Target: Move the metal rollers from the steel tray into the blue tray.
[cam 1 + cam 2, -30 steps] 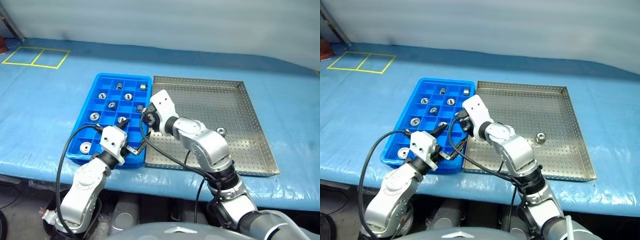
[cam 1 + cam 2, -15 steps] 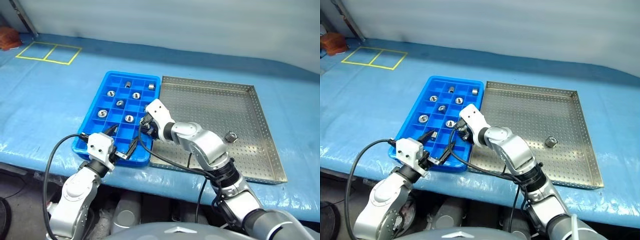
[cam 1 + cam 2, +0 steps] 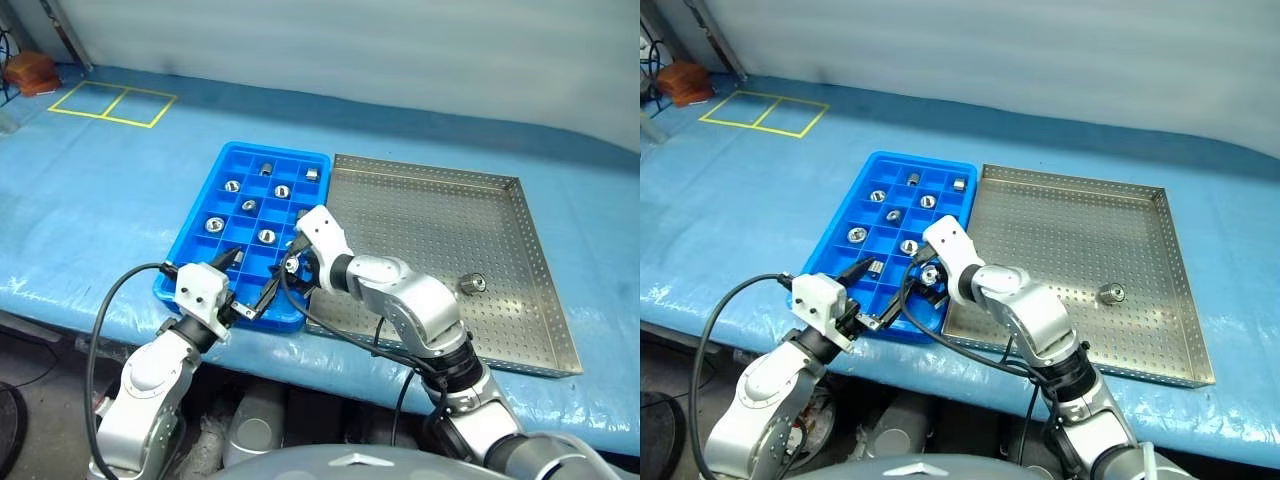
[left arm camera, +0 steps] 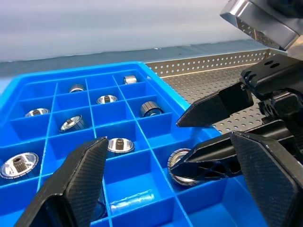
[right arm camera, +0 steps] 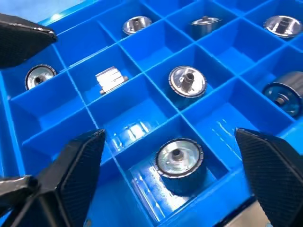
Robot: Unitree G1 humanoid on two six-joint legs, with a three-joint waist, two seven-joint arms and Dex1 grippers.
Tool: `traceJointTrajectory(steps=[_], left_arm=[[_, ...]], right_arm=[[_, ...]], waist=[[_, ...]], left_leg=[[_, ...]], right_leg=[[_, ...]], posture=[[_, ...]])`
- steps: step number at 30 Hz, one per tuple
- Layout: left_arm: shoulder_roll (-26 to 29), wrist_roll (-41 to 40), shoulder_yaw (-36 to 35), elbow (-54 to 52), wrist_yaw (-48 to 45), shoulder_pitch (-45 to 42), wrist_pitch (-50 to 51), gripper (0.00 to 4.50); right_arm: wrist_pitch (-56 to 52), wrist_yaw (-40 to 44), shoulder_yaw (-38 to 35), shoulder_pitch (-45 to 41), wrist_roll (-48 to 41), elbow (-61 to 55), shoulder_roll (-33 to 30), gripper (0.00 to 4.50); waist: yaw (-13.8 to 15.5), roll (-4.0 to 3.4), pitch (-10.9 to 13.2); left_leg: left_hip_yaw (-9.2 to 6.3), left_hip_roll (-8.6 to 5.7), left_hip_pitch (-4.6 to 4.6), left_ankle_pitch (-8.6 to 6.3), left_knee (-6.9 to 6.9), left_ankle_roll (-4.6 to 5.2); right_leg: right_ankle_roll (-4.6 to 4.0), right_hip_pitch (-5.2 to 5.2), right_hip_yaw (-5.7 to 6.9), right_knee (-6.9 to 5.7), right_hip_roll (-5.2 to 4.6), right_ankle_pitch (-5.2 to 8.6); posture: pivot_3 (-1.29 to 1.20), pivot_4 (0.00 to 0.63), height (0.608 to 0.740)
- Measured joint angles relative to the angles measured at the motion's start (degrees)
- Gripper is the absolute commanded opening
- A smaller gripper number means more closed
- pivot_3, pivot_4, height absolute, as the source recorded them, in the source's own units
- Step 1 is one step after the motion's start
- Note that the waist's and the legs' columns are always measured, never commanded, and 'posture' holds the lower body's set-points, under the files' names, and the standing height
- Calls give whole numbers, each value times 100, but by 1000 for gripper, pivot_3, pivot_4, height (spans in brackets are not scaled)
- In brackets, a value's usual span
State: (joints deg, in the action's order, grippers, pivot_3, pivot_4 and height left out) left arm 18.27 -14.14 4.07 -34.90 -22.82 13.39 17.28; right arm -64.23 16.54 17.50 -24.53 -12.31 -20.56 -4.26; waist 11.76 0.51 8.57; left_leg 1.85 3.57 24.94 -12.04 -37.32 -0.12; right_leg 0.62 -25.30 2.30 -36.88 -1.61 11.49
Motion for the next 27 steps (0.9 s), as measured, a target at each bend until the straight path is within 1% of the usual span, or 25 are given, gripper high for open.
traceJointTrajectory(steps=[3,5,7,8,11,15,19,22,27], left_arm=[[-50,4,285,248,-71,-328,102,4500],[-127,12,483,438,-113,-516,121,4500],[-181,18,712,556,-193,-679,124,4500],[-222,18,850,610,-259,-783,131,4500],[-264,4,1167,750,-426,-1062,221,4500],[-295,-2,1372,845,-563,-1237,287,4500],[-312,13,1537,931,-660,-1369,319,4500],[-289,34,1620,932,-723,-1435,319,4500],[-267,55,1678,933,-726,-1447,320,4500]], right_arm=[[285,-498,-542,400,121,-186,171,4480],[608,-884,-954,640,297,-408,229,4480],[924,-1244,-1265,844,501,-648,266,4480],[1041,-1477,-1456,962,599,-771,352,4480],[1263,-2136,-1940,1186,896,-926,650,4480],[1616,-2852,-2209,1398,1386,-920,780,4480],[1837,-3195,-2327,1525,1547,-720,849,4480],[1921,-3203,-2369,1668,1512,-504,857,4480],[2100,-3206,-2479,1671,1272,-128,862,4480]], waist=[[-25,0,-1],[-90,2,-2],[-187,1,-2],[-248,2,-2],[-482,0,-3],[-784,-3,-1],[-949,-3,-1],[-998,-4,-1],[-1022,-3,-1]], left_leg=[[3,-2,10,6,-3,10],[3,-4,33,8,-3,14],[-2,-4,55,10,-3,17],[-6,-4,55,10,0,17],[-11,-2,53,9,4,18],[-8,-1,43,10,0,19],[-4,-2,24,13,-1,23],[2,-2,15,13,0,24],[10,-2,7,13,0,24]], right_leg=[[3,-5,0,2,-2,-2],[6,0,-2,1,0,-4],[20,-21,-6,1,10,-13],[38,-20,-5,1,12,-21],[42,-19,-5,0,16,-21],[26,-14,-12,-6,17,-12],[15,4,-21,-12,18,-5],[14,9,-29,-13,18,-5],[15,12,-42,-17,18,-6]], posture=[[244,150,740],[200,150,740],[159,150,740],[159,150,740],[118,150,740],[102,150,740],[96,150,740],[96,150,740],[111,150,740]])
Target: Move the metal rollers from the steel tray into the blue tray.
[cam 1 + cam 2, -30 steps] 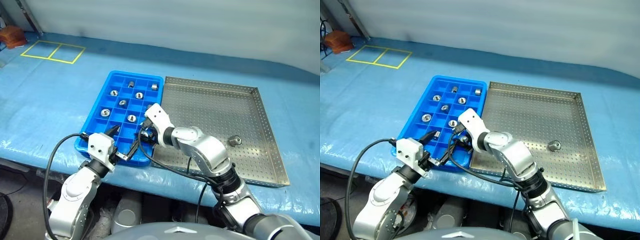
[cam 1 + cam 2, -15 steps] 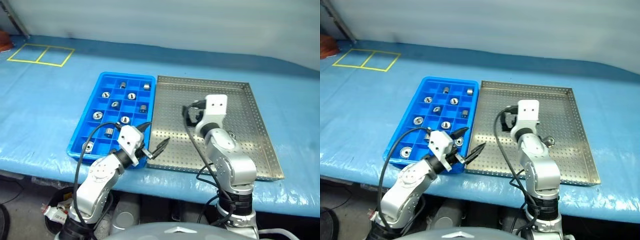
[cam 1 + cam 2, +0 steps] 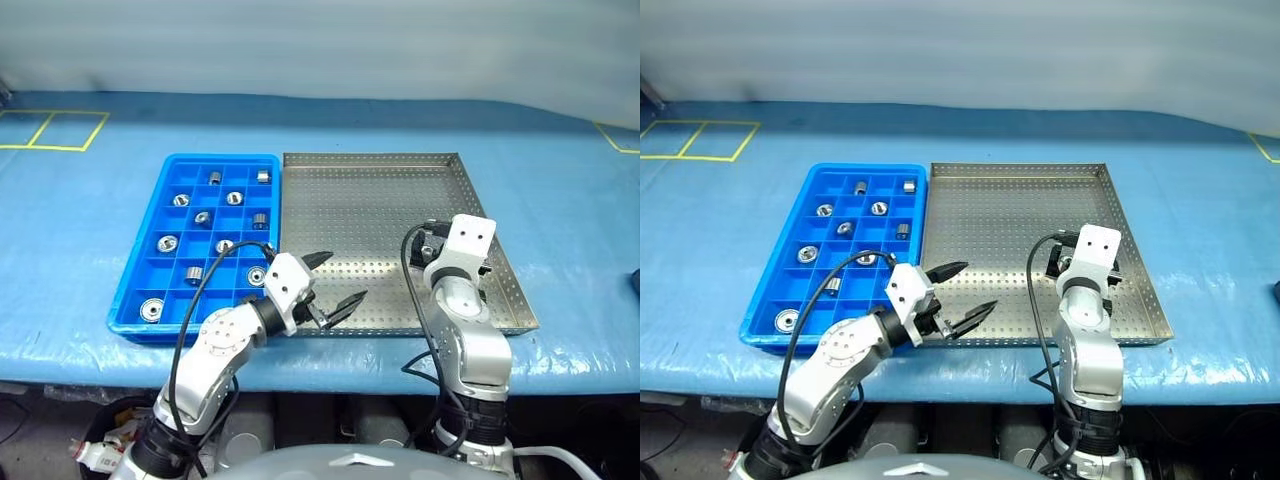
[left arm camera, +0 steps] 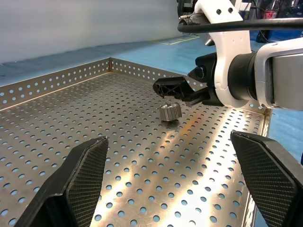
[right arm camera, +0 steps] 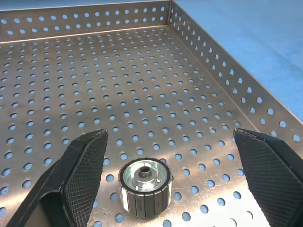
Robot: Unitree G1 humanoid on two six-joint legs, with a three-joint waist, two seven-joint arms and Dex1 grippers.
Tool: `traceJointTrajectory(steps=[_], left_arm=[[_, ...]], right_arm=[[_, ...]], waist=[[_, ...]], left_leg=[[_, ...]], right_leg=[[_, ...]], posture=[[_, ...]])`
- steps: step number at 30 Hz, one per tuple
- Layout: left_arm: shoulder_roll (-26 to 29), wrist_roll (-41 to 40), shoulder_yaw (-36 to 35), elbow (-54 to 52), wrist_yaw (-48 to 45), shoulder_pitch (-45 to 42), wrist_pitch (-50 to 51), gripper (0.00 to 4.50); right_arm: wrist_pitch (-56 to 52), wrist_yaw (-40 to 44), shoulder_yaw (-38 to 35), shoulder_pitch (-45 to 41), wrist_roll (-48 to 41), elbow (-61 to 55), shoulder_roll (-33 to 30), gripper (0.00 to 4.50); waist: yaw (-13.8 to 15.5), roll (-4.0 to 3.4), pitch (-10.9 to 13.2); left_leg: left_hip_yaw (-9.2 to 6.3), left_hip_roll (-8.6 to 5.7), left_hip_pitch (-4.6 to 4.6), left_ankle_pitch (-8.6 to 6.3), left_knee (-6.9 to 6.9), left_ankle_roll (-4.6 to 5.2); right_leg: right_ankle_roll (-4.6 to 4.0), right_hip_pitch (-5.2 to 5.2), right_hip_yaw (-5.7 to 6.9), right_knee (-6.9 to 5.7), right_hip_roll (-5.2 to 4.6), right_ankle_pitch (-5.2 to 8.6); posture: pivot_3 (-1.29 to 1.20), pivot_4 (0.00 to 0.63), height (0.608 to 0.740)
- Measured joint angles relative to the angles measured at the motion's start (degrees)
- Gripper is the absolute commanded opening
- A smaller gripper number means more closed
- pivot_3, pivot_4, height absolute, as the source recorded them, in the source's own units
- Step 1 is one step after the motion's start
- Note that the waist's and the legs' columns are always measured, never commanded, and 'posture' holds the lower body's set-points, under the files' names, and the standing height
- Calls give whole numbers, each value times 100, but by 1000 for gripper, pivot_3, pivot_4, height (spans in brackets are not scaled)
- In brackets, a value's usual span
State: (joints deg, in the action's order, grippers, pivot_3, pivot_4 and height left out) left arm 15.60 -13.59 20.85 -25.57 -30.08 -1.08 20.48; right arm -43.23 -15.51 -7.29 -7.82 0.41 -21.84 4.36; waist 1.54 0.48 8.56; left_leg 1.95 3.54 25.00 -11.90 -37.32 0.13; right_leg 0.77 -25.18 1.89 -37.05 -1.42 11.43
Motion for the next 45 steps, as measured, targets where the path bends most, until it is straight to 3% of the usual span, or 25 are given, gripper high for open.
traceJointTrajectory(steps=[9,12,18,19,27,32,37,45], left_arm=[[13,3,4,-1,14,-8,27,4500],[5,3,6,-1,37,-8,33,4500],[5,8,4,-3,128,3,38,4500],[3,11,3,-5,147,13,38,4500],[-178,357,-61,-34,673,247,-129,4500],[-206,812,-224,-163,1169,496,-365,4500],[-380,1159,-624,-344,1777,1005,-771,4500],[-372,1350,-1049,-888,2043,1880,-1079,4500]], right_arm=[[362,-117,-232,-377,-425,1211,-2,4480],[447,-150,-313,-545,-486,1504,26,3892],[530,-149,-282,-609,-487,1664,34,1948],[490,-145,-238,-609,-474,1639,31,1787],[-344,49,611,-797,-300,708,32,1786],[-980,871,1312,-1387,-458,456,-249,1786],[-1229,1919,1900,-1764,-786,415,-657,1786],[-1144,2814,2509,-2035,-878,638,-888,1786]], waist=[[11,0,0],[26,0,0],[58,0,0],[58,-1,0],[97,-2,1],[169,-1,1],[390,1,3],[809,2,4]], left_leg=[[9,-1,-11,0,2,1],[9,-1,-10,0,4,1],[12,-2,-10,0,5,1],[12,-2,-11,0,5,1],[9,-1,-11,0,8,1],[9,-2,-12,0,9,2],[8,-1,-8,0,18,2],[2,1,7,0,17,0]], right_leg=[[1,6,-12,1,1,-1],[2,4,-14,0,2,-1],[5,4,-19,1,2,-3],[6,4,-19,1,2,-3],[6,1,-18,-1,4,-4],[6,3,-17,1,2,-4],[5,-1,-12,9,2,-3],[-1,-14,7,11,0,1]], posture=[[138,150,740],[158,150,740],[170,150,740],[197,150,740],[257,150,740],[325,150,740],[403,150,740],[509,150,740]])
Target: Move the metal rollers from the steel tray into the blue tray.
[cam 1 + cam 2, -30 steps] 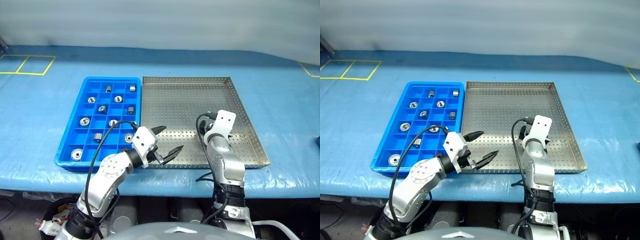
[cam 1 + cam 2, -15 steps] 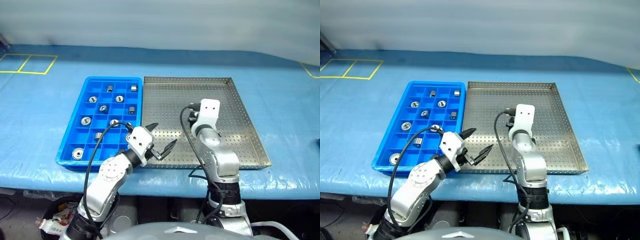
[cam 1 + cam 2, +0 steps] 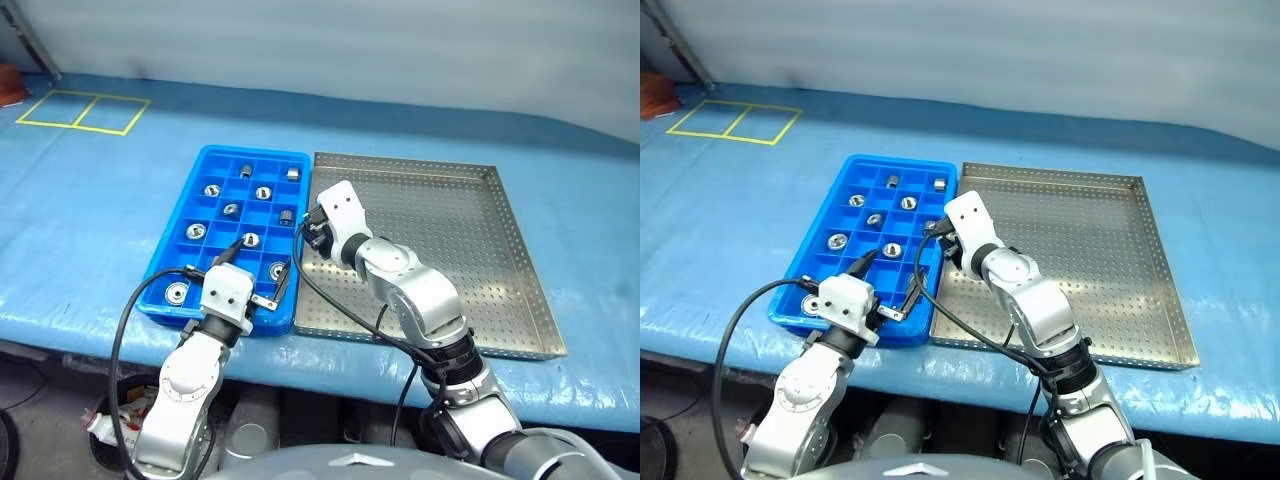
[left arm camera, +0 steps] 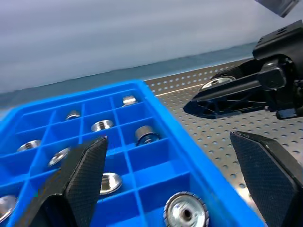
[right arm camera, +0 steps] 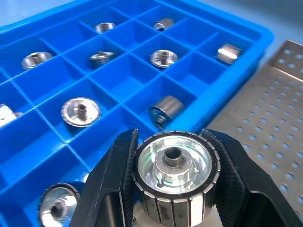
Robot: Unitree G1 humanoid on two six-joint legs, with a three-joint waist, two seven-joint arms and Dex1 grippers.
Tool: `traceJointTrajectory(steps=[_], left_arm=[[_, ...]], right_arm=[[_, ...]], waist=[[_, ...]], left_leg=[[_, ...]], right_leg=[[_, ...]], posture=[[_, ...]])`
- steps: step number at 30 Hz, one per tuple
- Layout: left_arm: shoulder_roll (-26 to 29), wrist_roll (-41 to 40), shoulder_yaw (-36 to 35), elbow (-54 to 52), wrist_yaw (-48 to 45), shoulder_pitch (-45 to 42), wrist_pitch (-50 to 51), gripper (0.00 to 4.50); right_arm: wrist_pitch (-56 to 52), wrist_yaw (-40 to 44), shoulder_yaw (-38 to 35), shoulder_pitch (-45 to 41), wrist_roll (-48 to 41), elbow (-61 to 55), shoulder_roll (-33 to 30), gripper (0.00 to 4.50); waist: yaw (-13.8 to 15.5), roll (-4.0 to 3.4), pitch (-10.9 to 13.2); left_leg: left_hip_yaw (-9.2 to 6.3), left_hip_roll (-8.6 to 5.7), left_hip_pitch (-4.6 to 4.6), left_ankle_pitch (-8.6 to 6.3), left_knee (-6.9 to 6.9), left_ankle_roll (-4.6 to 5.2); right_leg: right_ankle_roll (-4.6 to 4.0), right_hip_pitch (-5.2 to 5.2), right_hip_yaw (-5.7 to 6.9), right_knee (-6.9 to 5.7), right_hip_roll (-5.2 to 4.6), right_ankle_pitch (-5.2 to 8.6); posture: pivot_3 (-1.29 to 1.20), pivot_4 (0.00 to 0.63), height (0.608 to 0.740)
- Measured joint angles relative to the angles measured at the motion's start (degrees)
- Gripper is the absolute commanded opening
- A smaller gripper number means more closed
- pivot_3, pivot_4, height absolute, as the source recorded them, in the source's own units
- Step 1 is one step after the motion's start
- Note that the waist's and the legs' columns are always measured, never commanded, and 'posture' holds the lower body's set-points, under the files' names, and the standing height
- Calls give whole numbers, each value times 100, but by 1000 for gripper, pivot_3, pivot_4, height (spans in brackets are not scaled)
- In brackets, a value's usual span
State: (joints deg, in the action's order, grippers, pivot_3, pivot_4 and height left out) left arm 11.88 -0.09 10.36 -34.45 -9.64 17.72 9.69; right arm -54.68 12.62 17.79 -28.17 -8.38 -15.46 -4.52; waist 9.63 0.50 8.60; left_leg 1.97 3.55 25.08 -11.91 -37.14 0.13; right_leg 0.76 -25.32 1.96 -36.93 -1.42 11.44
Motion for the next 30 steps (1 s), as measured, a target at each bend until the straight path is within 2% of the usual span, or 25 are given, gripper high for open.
traceJointTrajectory(steps=[12,18,23,30], left_arm=[[2,-273,-349,-286,-139,1086,-670,4500],[95,-564,-585,-2,-453,965,-1003,4500],[100,-684,-659,328,-586,872,-1167,4500],[162,-757,-700,517,-807,846,-1376,4500]], right_arm=[[66,1052,775,42,-268,8,-257,1786],[32,1146,880,215,-331,6,-283,1786],[-88,1133,877,288,-344,-28,-350,1786],[-216,1095,703,440,-370,-251,-493,4086]], waist=[[815,-1,0],[1219,-1,-1],[1420,1,-2],[1517,2,-5]], left_leg=[[-5,6,27,-6,-2,-11],[-12,7,28,-15,-5,-25],[-10,8,41,-15,-11,-25],[-11,8,41,-34,-14,-56]], right_leg=[[-12,-25,31,9,-6,9],[-14,-32,48,13,-10,11],[-13,-30,53,13,-11,11],[-13,-28,58,13,-12,12]], posture=[[549,150,740],[543,150,740],[531,150,740],[510,150,740]])
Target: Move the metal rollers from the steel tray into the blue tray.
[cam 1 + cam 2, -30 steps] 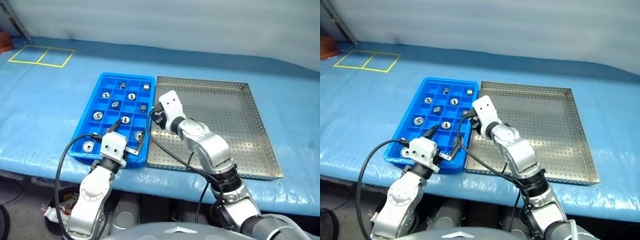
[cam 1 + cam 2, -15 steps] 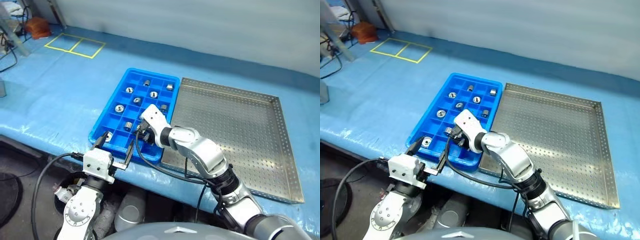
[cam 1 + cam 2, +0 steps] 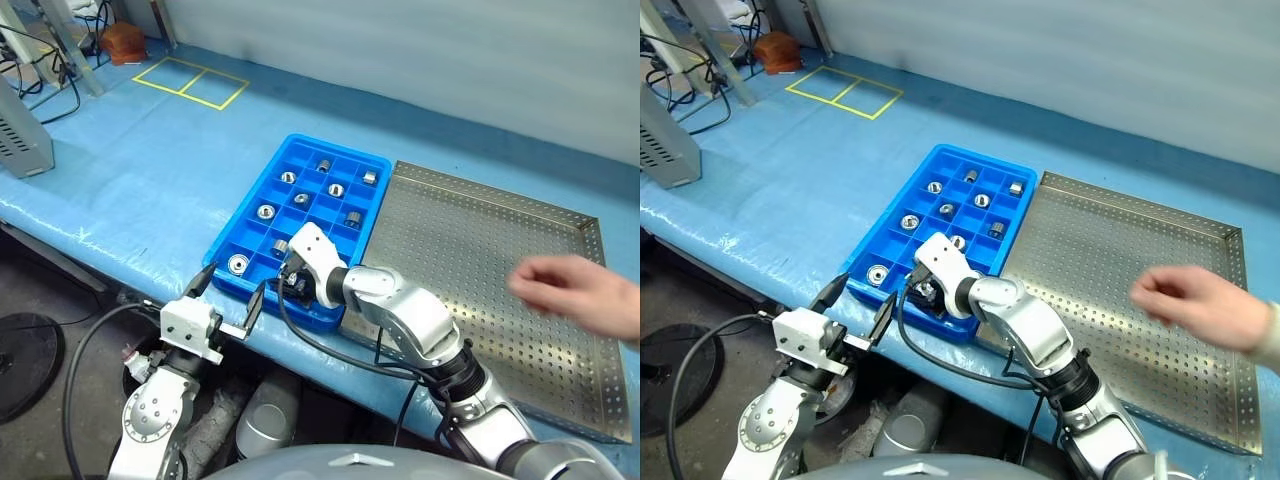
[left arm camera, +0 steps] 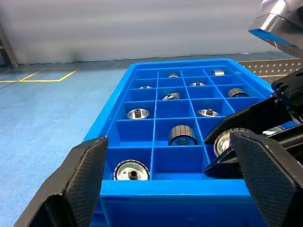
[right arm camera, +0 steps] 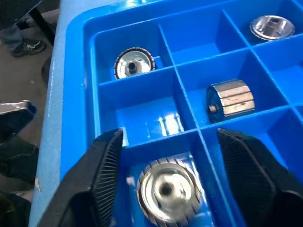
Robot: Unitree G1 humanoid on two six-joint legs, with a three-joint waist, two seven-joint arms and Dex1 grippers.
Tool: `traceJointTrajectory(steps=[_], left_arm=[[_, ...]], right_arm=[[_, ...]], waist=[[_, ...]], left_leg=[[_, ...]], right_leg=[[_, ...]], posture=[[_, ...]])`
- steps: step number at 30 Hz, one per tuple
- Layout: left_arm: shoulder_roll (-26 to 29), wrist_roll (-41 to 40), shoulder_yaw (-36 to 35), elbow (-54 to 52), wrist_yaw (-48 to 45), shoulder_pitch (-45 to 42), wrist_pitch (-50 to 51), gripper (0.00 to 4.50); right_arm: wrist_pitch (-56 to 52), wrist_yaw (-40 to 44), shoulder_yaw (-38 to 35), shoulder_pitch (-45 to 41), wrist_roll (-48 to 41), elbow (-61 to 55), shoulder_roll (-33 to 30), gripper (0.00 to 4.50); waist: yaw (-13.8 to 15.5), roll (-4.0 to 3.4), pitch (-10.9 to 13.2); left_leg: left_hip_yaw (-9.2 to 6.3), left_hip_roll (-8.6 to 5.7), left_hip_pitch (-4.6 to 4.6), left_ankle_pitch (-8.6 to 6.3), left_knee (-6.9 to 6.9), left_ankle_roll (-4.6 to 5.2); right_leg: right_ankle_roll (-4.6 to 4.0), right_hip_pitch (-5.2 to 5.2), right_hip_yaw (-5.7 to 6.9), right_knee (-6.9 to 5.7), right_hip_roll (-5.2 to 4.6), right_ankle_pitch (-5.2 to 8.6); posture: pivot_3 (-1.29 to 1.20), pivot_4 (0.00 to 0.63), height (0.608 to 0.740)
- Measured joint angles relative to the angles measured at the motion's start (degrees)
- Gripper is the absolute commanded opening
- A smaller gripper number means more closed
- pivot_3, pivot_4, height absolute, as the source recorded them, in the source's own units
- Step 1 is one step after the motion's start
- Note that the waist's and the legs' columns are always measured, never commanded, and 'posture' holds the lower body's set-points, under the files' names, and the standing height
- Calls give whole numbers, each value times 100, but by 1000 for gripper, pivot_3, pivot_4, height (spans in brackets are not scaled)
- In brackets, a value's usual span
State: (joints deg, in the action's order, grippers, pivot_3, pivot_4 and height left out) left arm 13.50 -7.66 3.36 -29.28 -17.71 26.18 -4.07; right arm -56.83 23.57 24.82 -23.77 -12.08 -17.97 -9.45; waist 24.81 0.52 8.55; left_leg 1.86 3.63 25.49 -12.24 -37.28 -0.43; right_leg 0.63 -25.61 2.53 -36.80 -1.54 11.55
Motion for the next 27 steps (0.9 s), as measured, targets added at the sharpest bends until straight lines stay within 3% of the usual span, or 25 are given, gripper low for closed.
traceJointTrajectory(steps=[27], left_arm=[[19,-151,-77,447,-366,-279,-297,4500]], right_arm=[[-31,-22,-60,40,-25,-29,29,4086]], waist=[[-33,-1,0]], left_leg=[[-2,5,0,12,-2,20]], right_leg=[[-3,3,9,-2,3,2]], posture=[[482,150,740]])
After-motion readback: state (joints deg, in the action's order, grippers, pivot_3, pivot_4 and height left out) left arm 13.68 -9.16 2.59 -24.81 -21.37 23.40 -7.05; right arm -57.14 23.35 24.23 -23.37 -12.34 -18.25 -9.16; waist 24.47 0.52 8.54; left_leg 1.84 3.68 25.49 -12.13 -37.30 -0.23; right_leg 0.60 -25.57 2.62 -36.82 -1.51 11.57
